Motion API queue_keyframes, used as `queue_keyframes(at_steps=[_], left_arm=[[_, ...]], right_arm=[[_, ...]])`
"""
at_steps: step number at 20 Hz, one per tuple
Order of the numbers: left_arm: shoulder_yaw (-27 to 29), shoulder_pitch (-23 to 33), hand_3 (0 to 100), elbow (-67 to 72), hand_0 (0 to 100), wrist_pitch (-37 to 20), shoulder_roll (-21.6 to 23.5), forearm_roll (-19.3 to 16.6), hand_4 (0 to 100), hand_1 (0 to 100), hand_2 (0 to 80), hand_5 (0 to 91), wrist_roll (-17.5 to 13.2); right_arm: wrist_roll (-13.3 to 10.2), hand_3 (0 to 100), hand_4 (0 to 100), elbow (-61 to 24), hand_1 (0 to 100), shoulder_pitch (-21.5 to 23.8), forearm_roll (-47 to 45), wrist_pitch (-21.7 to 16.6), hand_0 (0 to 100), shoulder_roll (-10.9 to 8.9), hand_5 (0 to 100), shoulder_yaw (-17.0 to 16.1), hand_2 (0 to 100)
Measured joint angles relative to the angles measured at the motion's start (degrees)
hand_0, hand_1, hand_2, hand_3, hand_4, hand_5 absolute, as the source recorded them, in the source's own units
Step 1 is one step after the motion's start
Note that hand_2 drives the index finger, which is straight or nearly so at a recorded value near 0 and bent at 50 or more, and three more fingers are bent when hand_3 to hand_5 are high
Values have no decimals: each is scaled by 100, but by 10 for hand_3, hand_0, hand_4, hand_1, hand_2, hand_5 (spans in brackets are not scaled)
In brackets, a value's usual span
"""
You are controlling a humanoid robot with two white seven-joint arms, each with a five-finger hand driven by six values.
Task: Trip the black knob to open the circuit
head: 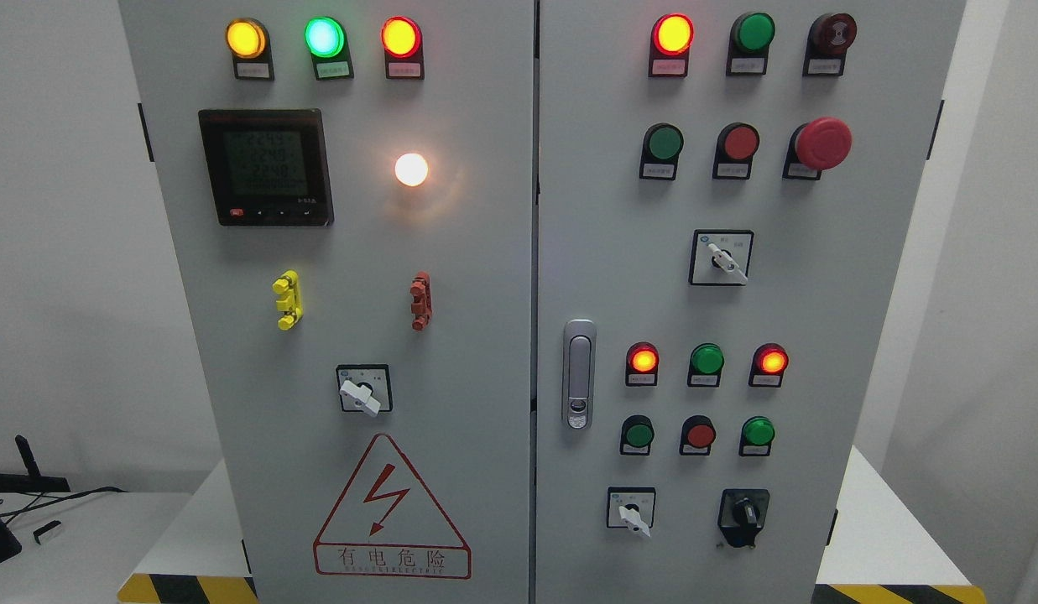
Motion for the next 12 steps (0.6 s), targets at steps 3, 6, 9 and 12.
queue_keyframes(at_steps=[3, 6, 9, 12], left_arm=[[0, 0, 0, 0, 120, 0, 0, 0, 0, 389, 0, 0, 0], [0, 0, 0, 0, 120, 0, 0, 0, 0, 389, 0, 0, 0], [0, 0, 0, 0, 120, 0, 0, 0, 0, 389, 0, 0, 0], [0, 0, 0, 0, 120, 0, 0, 0, 0, 389, 0, 0, 0]], right_arm=[[0, 198, 120, -1, 278, 0, -1, 0, 121, 0, 127, 1, 72], [-1, 199, 121, -3, 278, 0, -1, 0, 121, 0, 127, 0, 74], [-1, 205, 127, -4, 279, 0, -2, -25, 122, 0, 133, -2, 77], [-1, 216, 140, -33, 283, 5, -2, -48, 121, 0, 140, -4, 83]])
